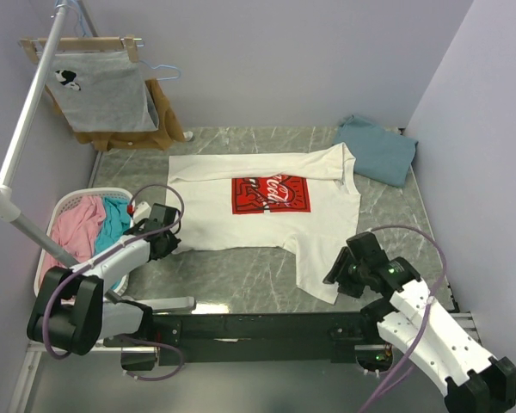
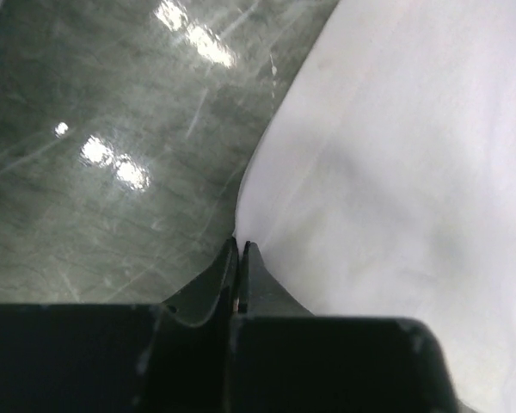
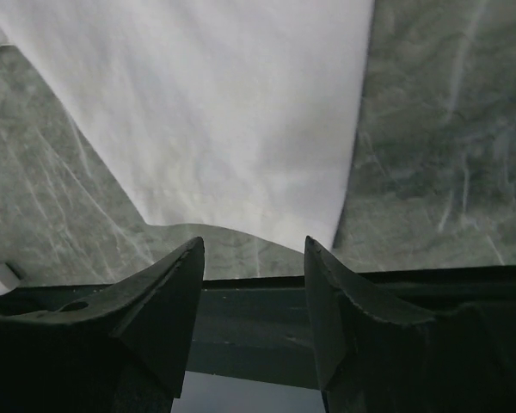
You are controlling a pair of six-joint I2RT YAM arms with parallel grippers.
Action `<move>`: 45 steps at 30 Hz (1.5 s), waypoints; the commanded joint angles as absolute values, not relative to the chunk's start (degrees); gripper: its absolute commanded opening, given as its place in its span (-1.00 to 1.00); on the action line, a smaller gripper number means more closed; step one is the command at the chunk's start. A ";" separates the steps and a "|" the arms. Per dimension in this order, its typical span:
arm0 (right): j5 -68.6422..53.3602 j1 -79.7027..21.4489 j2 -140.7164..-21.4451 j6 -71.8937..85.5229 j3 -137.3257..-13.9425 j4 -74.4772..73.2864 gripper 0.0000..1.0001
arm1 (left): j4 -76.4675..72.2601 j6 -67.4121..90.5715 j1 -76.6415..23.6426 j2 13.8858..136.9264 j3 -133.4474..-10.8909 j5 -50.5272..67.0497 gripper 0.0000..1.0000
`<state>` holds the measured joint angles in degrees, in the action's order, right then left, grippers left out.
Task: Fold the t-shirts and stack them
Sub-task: Grap the side of the flattened tshirt closest away from the robot with both arms
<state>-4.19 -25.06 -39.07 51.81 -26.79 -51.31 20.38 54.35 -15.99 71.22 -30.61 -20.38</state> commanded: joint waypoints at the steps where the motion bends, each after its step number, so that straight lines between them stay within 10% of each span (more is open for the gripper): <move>1: -0.09 -26.10 -38.06 56.68 -25.67 -56.34 0.13 | 22.15 53.53 -16.00 68.73 -29.71 -17.05 -0.98; 21: 8.52 -35.24 -50.45 66.44 -23.82 -49.40 0.13 | 27.24 50.45 -16.00 63.72 -33.57 -15.38 -0.98; 25: 8.79 -35.16 -52.03 65.48 -23.73 -45.71 -0.25 | 26.63 50.36 -16.00 63.90 -33.57 -15.21 -0.98; 26: 8.79 -35.16 -52.47 64.96 -23.90 -44.57 -0.75 | 26.72 50.27 -16.00 64.16 -33.57 -15.47 -0.98; 28: 9.05 -35.16 -53.70 63.47 -24.78 -43.25 -1.00 | 27.07 50.27 -16.00 64.25 -33.84 -15.82 -0.98; 45: 28.82 -34.46 -39.63 61.53 -44.73 -56.61 -1.00 | 36.47 48.17 -14.15 60.20 -42.27 -19.69 -0.98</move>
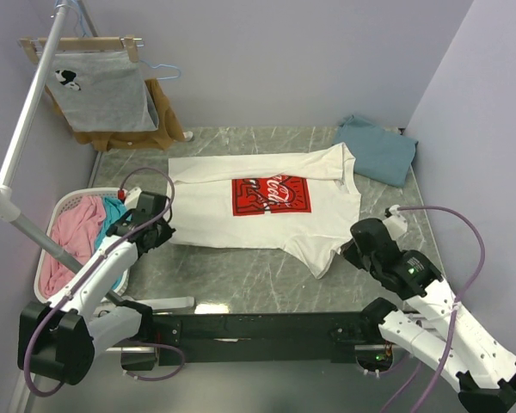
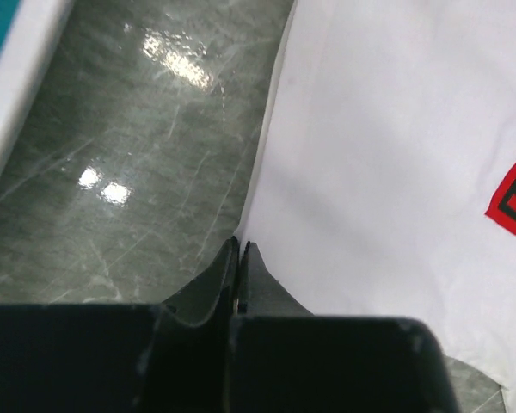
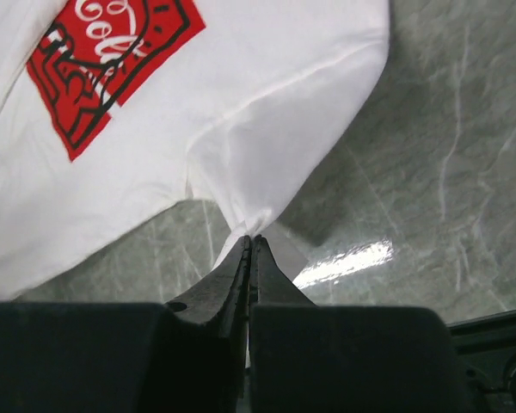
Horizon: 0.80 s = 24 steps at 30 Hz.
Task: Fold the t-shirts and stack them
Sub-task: Grap the side of the flattened tshirt closest away from the robot with both arms, then fold the other side of the tshirt into a rectangle
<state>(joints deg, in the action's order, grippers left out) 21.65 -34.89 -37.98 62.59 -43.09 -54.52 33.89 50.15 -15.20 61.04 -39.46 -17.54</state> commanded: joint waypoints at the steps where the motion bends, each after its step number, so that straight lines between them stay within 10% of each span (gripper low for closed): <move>1: 29.44 -33.76 -40.42 60.22 -44.91 -55.38 -1.00 | 36.56 47.99 -13.72 60.38 -42.71 -19.86 -0.98; 24: 13.54 -10.02 -73.99 31.12 -61.24 -27.16 -1.00 | 25.93 41.05 -10.99 79.71 -53.43 -14.42 -0.98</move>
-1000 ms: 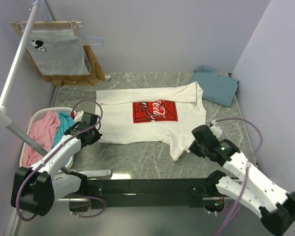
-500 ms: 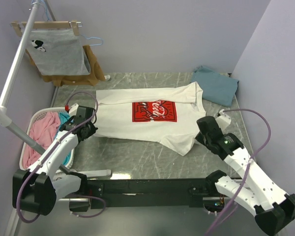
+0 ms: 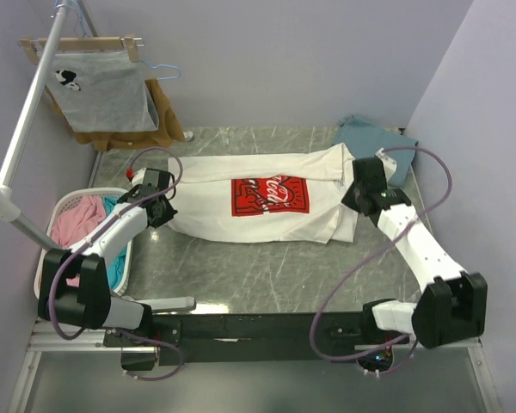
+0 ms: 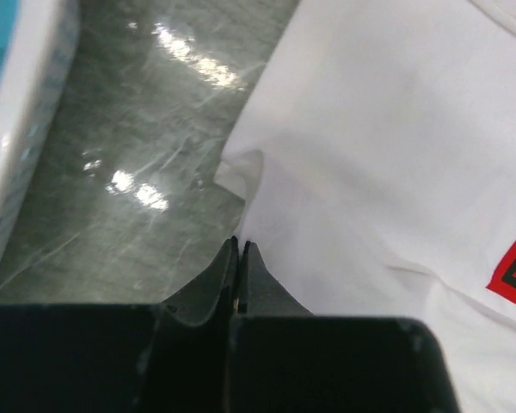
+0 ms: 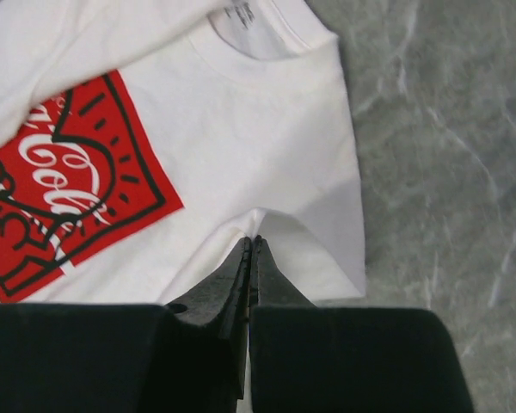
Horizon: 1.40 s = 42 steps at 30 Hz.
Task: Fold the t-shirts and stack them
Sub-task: Fold the other side of the tshirt into a rectangle
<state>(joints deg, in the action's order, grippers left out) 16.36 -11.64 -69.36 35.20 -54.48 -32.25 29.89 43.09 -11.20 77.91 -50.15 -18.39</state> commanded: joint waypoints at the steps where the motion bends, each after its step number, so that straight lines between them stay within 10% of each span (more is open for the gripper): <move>1: 13.01 -9.15 -75.22 30.59 -62.39 -27.07 -1.00 | 25.75 40.87 -10.99 80.59 -53.79 -13.81 -0.98; 26: 0.53 -0.26 -107.56 25.66 -87.34 -30.67 -1.00 | 23.56 36.56 -8.79 95.00 -62.31 -16.61 -0.98; 29: 2.01 -0.26 -111.96 25.49 -91.92 -32.26 -0.77 | 23.74 37.36 -8.44 97.64 -66.18 -18.54 -0.69; 33: 8.69 1.23 -112.24 26.63 -92.02 -29.27 -0.25 | 24.60 38.14 -7.48 99.40 -70.12 -21.96 0.20; 42: -1.37 0.27 -100.99 27.86 -77.71 -26.19 0.05 | 22.77 40.08 -7.47 91.95 -64.70 -19.88 0.61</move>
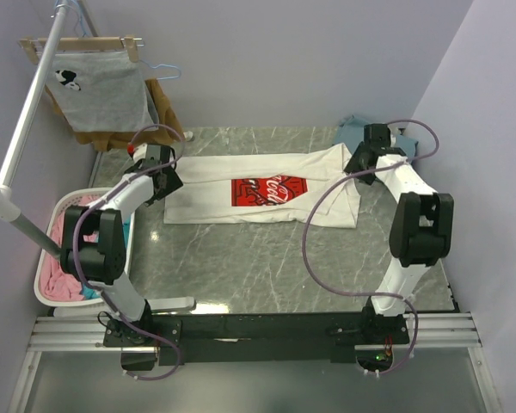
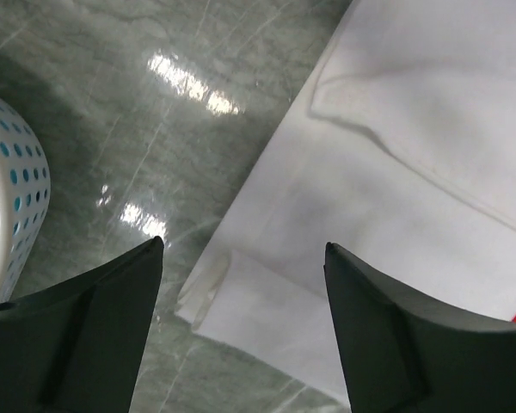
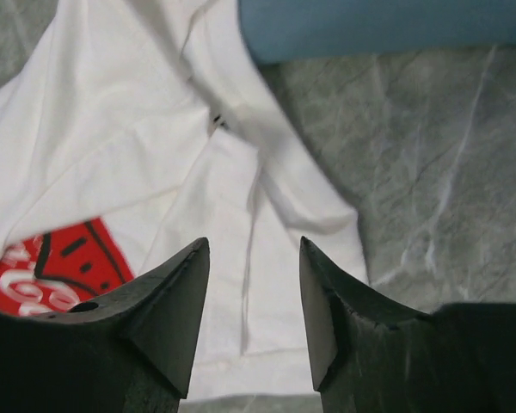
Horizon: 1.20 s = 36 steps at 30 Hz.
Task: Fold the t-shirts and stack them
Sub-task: Fold the other side of the tshirt into a rectangle
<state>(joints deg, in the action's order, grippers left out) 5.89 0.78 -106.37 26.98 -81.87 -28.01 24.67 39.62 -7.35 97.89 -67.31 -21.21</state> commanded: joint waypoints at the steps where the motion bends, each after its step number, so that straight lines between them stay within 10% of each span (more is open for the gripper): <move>1: -2.62 0.26 -100.38 28.30 -76.48 -26.02 0.04 | 22.42 39.82 -7.64 91.32 -63.90 -18.04 0.61; 31: -12.74 -3.69 -103.09 31.03 -64.95 -20.21 -0.09 | 20.13 38.50 -11.60 87.45 -58.71 -12.48 0.62; 36: -13.18 -4.13 -104.24 30.85 -65.21 -19.51 -0.50 | 20.56 38.32 -11.60 87.89 -58.71 -13.01 0.62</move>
